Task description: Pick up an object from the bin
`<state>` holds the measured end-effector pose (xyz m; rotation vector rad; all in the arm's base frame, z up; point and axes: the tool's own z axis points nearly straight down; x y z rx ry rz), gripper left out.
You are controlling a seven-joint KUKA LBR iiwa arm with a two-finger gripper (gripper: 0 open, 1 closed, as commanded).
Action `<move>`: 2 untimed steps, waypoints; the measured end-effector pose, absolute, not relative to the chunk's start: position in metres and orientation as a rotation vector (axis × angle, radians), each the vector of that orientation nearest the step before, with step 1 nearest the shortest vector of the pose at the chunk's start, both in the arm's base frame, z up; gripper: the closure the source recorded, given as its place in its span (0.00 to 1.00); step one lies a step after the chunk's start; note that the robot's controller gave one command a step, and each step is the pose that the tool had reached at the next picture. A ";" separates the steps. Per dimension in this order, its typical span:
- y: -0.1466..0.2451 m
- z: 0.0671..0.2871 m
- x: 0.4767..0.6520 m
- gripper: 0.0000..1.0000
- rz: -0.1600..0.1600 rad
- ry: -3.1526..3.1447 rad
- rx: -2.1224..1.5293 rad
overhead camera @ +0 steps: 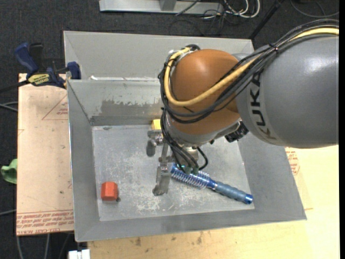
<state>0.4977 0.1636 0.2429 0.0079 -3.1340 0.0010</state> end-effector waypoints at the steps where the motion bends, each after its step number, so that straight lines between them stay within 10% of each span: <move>1: 0.217 0.177 0.511 0.00 -0.001 -3.127 0.260; 2: 0.240 0.069 0.516 0.00 -0.001 -3.019 0.856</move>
Offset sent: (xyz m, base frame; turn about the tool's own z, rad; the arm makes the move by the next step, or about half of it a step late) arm 0.0148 0.0513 -0.0632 -0.1586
